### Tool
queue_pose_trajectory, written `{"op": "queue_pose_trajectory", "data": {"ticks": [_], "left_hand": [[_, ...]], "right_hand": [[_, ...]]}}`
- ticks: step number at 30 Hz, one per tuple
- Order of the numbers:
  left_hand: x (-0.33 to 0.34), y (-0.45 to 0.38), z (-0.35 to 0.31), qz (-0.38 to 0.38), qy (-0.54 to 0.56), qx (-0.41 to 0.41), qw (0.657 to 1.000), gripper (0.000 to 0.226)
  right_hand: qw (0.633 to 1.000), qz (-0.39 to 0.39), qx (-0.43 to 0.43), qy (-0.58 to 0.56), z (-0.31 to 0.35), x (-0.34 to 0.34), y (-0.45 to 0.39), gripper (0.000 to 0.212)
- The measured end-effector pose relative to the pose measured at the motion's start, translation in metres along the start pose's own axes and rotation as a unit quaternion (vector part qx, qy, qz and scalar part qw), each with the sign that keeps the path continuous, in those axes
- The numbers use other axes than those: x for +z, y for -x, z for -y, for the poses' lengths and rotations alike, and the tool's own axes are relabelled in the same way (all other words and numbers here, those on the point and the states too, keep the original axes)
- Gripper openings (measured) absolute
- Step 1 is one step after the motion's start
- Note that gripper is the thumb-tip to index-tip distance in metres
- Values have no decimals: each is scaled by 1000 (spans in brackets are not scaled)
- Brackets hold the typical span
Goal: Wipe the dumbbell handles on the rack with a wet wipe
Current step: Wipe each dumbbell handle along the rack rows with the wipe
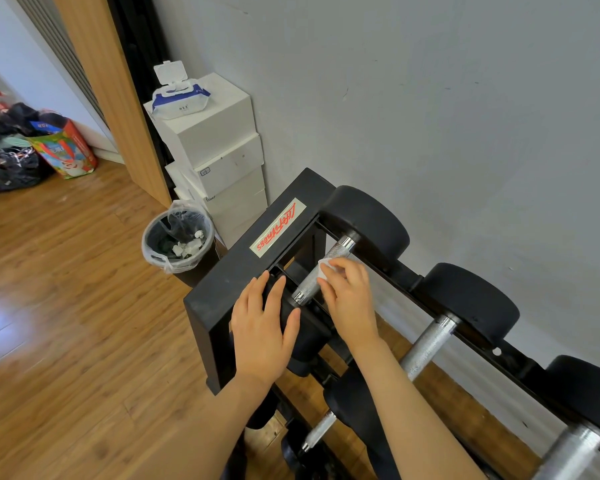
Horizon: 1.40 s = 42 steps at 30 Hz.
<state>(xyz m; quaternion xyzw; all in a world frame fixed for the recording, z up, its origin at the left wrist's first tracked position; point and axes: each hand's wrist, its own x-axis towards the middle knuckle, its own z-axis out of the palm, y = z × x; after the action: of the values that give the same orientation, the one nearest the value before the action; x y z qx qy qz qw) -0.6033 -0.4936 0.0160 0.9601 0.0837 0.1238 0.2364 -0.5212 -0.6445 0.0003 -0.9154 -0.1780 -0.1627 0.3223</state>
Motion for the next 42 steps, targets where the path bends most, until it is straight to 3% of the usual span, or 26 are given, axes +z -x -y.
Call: {"op": "queue_pose_trajectory", "data": {"ticks": [3,8,13,18,26,31,42], "left_hand": [[0,0,-1,2,0,-2,1000,56],[0,-1,-1,8,-5,-2,1000,56],[0,-1,0,8,-10,1,1000,56],[-1,0,-1,15,-13,-6,1000,57],[-2,-1,-1,15,-23,-2,1000,57],[-4,-1,-2,17,-31,-1,999,57],[-4,-1,-2,16,-25,2,1000,57]], "right_hand": [[999,-16,35,-28,3,4,1,30],[973,-99,175,-108,13,14,-3,27],[974,-96,164,-120,22,19,10,28],[937,-147,247,-199,18,17,-4,24],[956,-103,182,-206,17,16,10,24],[912,-154,277,-259,15,13,-4,24],[872,-182,336,-307,22,14,-1,21]]}}
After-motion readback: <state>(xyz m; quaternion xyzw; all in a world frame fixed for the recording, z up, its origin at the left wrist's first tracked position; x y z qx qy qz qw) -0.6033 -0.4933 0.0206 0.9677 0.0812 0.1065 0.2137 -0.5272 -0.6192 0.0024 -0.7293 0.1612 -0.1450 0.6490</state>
